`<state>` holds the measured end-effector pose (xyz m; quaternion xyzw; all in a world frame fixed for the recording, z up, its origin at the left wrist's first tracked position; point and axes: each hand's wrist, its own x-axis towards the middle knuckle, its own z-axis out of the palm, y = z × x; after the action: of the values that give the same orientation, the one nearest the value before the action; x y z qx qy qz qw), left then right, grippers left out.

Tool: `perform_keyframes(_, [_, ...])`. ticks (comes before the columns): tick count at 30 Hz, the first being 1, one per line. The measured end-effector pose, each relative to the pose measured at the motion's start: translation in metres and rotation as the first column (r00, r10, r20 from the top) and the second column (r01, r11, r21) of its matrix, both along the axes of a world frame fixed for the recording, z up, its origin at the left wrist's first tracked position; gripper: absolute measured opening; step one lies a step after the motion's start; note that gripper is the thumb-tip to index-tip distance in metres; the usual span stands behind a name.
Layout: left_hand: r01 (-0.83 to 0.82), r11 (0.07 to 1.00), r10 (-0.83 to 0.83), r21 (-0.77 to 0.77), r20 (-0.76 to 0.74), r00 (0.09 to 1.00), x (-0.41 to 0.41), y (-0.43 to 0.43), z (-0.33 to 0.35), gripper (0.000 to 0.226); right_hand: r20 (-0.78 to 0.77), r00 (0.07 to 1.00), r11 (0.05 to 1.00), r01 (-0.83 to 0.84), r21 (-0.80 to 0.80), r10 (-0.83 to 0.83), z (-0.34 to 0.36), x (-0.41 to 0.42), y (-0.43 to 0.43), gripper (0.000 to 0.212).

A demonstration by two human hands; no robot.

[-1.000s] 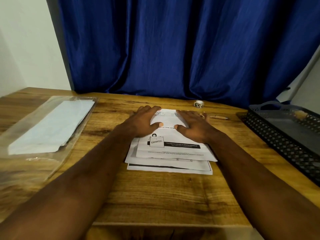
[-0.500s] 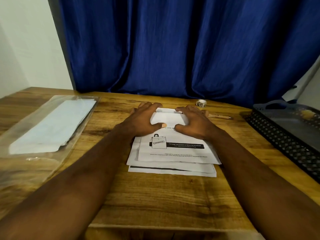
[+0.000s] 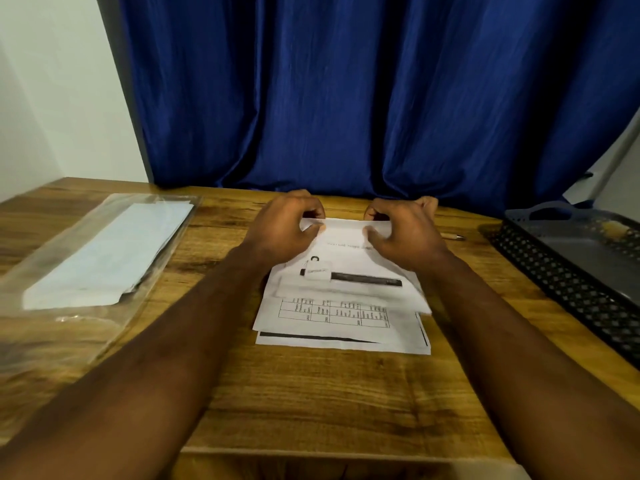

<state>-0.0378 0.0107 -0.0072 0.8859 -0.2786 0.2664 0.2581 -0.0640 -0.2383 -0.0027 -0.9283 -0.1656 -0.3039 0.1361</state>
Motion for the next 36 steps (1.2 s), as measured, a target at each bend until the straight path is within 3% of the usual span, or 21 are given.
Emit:
perform_keyframes(4, [-0.022,0.998,0.025,0.057,-0.045,0.999,0.000,0.003,-0.007,0.016,-0.018,1.000,0.999,0.020,-0.037,-0.020,0.000,0.001,0.002,0.015])
perform_keyframes(8, [-0.038,0.991,0.065,0.125,-0.221,0.973,0.000,0.003,-0.015,0.022,-0.218,0.976,0.998,0.015,-0.056,-0.027,-0.009,0.001,0.004,0.019])
perform_keyframes(11, [-0.002,0.989,0.046,0.147,-0.292,0.955,0.000,0.004,-0.015,0.007,-0.380,0.923,0.998,0.040,-0.045,-0.054,-0.007,-0.004,0.009,0.017])
perform_keyframes(13, [0.005,0.991,0.038,0.135,-0.311,0.950,-0.001,0.002,-0.013,0.022,-0.394,0.918,0.999,0.052,-0.008,-0.051,-0.006,-0.006,0.013,0.017])
perform_keyframes(15, [0.007,0.993,0.031,0.114,-0.325,0.945,0.002,0.001,-0.016,0.033,-0.393,0.918,0.998,0.067,0.016,-0.055,-0.006,-0.009,0.018,0.024])
perform_keyframes(18, [0.008,0.991,0.033,0.132,-0.304,0.952,0.005,0.000,-0.022,0.020,-0.406,0.912,0.999,0.042,-0.034,-0.052,-0.011,-0.006,0.029,0.042])
perform_keyframes(21, [-0.020,0.986,0.068,0.165,-0.294,0.953,0.005,-0.001,-0.027,0.016,-0.531,0.846,0.996,0.000,-0.089,-0.047,-0.017,-0.001,0.045,0.062])
perform_keyframes(25, [-0.014,0.987,0.068,0.158,-0.338,0.939,0.002,-0.002,-0.029,0.017,-0.633,0.764,0.967,-0.050,-0.251,-0.125,-0.021,0.005,0.054,0.069])
perform_keyframes(28, [-0.038,0.983,0.097,0.177,-0.338,0.936,0.001,-0.004,-0.027,0.017,-0.663,0.726,0.969,0.018,-0.247,-0.183,-0.021,0.008,0.041,0.074])
perform_keyframes(33, [-0.044,0.980,0.109,0.193,-0.341,0.934,-0.001,-0.005,-0.025,0.020,-0.634,0.702,0.945,0.268,-0.187,-0.325,-0.032,0.017,0.004,0.068])
perform_keyframes(36, [-0.032,0.981,0.096,0.194,-0.330,0.939,0.000,-0.003,-0.025,0.025,-0.629,0.693,0.935,0.292,-0.201,-0.351,-0.032,0.015,0.000,0.068])
